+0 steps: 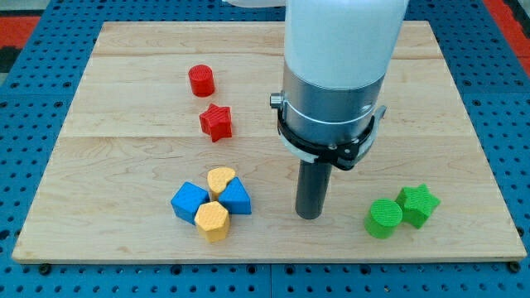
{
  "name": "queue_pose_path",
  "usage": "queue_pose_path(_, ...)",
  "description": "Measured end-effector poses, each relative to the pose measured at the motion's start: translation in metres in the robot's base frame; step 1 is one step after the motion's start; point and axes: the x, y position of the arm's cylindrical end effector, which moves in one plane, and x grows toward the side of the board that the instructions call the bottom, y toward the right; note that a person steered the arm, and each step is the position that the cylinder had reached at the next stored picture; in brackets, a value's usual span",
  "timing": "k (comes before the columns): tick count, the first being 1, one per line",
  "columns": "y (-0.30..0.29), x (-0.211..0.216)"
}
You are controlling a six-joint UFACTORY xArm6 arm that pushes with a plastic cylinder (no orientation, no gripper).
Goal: Keep red star on left side of red circle
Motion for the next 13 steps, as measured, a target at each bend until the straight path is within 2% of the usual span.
queue_pose_path(1,0.021,-0.028)
queue_pose_path(2,0.002,-0.05)
queue_pose_path(3,-0.061,-0.06)
queue_pose_path(6,-0.153,-0.145)
queue_pose_path(8,-0.202,-0.187)
queue_pose_path(11,-0.237,-0.246)
queue_pose_path(13,-0.208,-0.243)
